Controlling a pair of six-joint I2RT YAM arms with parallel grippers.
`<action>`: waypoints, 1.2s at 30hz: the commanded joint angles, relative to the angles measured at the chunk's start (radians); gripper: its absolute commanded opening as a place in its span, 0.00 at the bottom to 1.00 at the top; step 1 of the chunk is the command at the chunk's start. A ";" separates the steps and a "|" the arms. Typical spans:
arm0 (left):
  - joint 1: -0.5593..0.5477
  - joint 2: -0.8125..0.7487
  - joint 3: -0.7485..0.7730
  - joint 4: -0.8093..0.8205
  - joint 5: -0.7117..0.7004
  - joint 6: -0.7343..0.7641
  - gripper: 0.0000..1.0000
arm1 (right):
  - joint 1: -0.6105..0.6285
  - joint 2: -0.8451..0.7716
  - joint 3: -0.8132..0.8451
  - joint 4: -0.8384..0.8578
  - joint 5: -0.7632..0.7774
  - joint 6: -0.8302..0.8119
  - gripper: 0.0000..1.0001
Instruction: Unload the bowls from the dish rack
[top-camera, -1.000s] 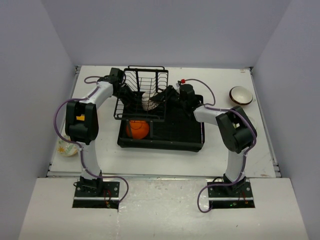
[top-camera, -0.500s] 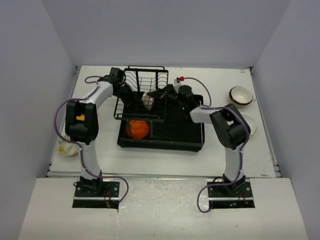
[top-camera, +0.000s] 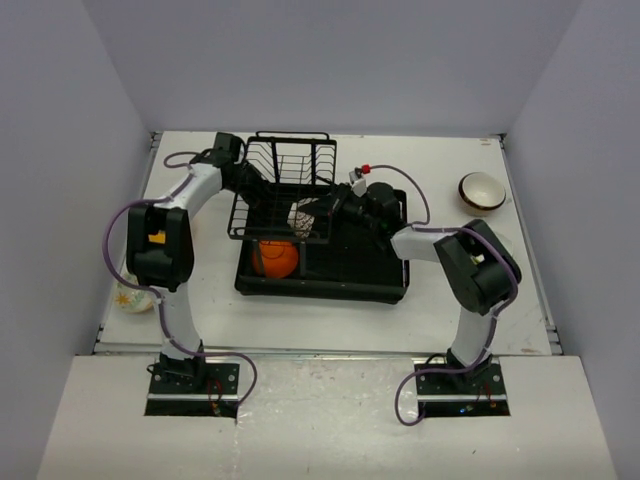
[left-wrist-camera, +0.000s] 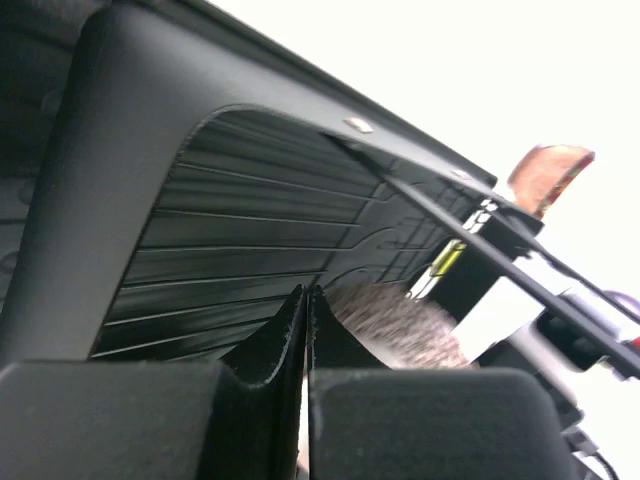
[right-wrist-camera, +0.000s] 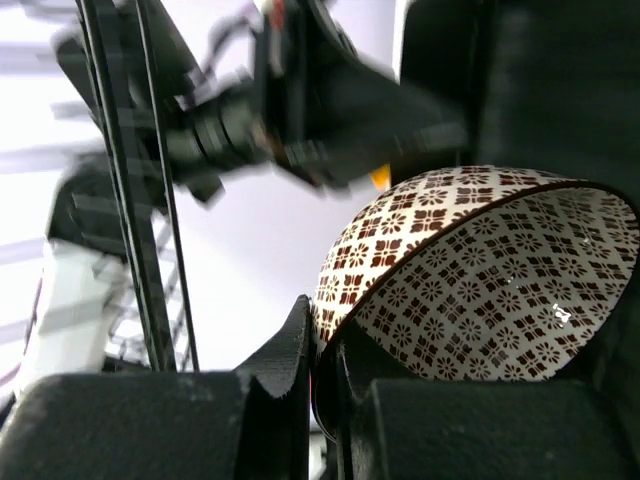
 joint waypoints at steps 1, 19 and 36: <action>0.013 -0.078 -0.003 0.081 0.048 -0.051 0.00 | -0.012 -0.161 -0.027 -0.087 -0.076 -0.073 0.00; 0.062 -0.195 -0.079 0.060 0.017 -0.038 0.36 | -0.372 -0.646 0.216 -1.388 -0.128 -0.738 0.00; 0.059 -0.385 -0.244 0.037 -0.041 0.032 0.38 | -0.515 -0.070 0.911 -1.878 0.831 -1.128 0.00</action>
